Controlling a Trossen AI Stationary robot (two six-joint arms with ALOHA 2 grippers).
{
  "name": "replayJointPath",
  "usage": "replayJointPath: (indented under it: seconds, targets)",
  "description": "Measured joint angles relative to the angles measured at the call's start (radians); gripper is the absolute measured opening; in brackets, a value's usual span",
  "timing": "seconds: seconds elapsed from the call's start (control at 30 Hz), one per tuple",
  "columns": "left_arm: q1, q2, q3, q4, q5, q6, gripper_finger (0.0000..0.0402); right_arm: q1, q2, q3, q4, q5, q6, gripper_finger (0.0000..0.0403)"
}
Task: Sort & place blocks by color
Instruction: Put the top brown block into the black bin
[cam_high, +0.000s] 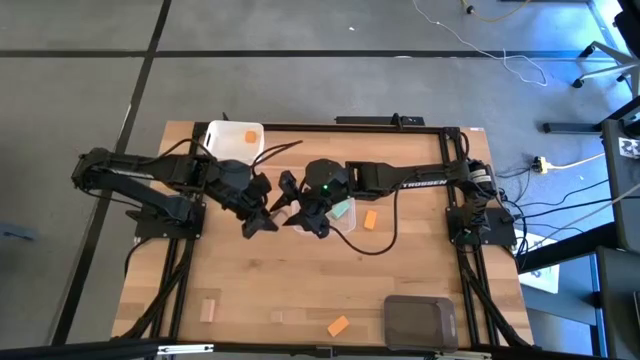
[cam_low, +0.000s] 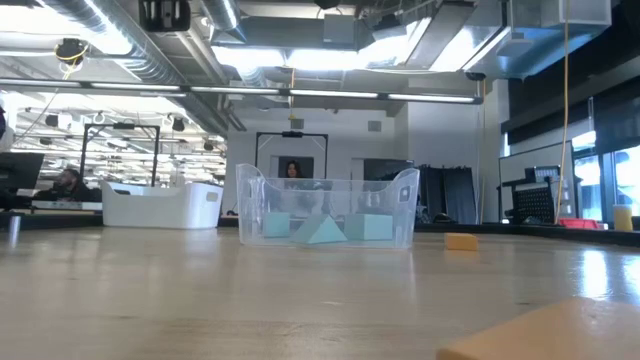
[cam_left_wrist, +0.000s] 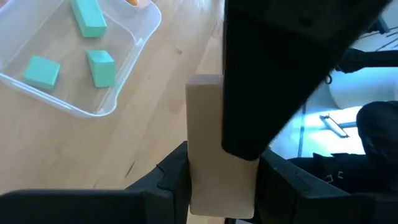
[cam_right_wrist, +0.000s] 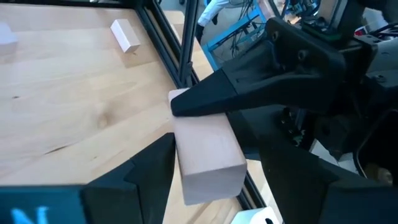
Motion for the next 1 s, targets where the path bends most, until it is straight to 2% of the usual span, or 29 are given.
replayJointPath:
  seconds: [0.4, 0.67, 1.0]
  targets:
    - [-0.001, -0.020, 0.000, 0.001, -0.001, 0.024, 0.0124, -0.004, 0.000, 0.000, -0.033, 0.006, 0.023, 0.0232]
    - [-0.001, -0.022, 0.000, -0.006, 0.006, 0.025, 0.0124, -0.004, 0.000, 0.000, -0.026, 0.004, 0.004, 0.0204]
    - [-0.001, -0.022, 0.000, -0.011, 0.006, 0.034, 0.0124, -0.004, 0.000, 0.000, -0.017, -0.005, -0.004, 0.0201]
